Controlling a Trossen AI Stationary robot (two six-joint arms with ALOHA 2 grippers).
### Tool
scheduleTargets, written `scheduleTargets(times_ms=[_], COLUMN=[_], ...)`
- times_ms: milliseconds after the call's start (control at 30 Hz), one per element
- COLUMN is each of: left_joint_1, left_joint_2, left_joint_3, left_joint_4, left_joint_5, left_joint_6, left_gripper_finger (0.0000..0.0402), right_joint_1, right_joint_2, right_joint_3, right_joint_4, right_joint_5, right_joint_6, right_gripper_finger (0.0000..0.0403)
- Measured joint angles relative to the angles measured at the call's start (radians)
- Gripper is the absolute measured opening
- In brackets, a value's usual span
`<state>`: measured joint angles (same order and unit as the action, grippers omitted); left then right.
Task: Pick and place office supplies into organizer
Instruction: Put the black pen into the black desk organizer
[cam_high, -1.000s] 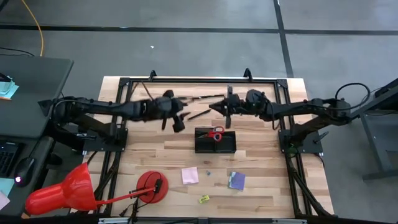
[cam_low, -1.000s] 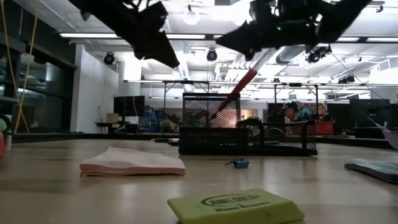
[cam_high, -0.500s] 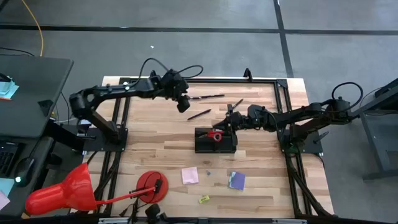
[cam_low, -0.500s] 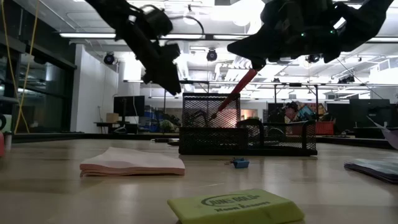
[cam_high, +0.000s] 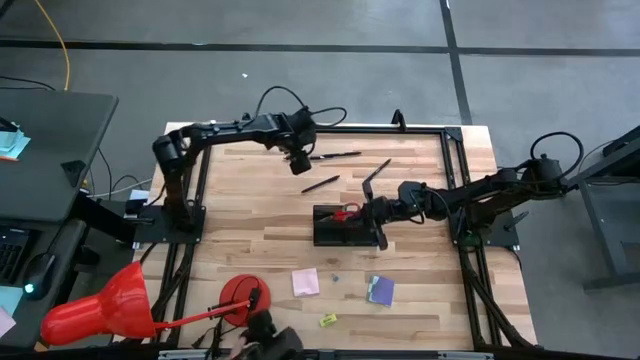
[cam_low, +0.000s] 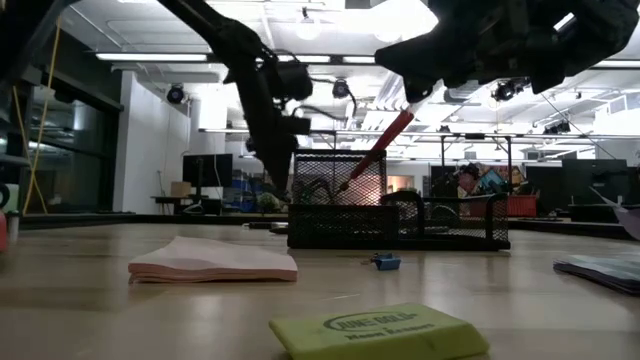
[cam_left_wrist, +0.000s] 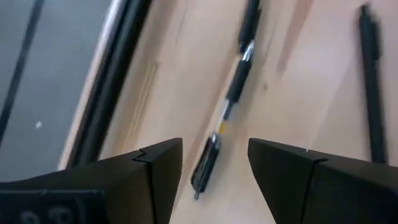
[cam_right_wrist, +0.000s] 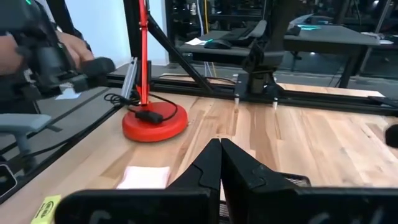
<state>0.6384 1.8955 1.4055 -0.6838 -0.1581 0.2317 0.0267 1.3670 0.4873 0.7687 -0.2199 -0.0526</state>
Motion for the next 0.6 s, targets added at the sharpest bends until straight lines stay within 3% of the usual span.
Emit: scheduleTargets(times_ms=[300, 600], left_joint_1=[0.056, 0.136], left_joint_2=[0.068, 0.086], left_joint_3=[0.046, 0.062], left_joint_4=[-0.029, -0.138], left_joint_5=[0.012, 0.101], left_joint_6=[0.027, 0.026], left_gripper_finger=[0.0175, 0.0175], right_joint_1=[0.001, 0.001], right_joint_2=[0.000, 0.000], right_joint_3=[0.000, 0.000], right_joint_4=[0.007, 0.007], right_joint_5=[0.000, -0.018], right_joint_6=[0.000, 0.001], right_gripper_finger=[0.0000, 0.0000])
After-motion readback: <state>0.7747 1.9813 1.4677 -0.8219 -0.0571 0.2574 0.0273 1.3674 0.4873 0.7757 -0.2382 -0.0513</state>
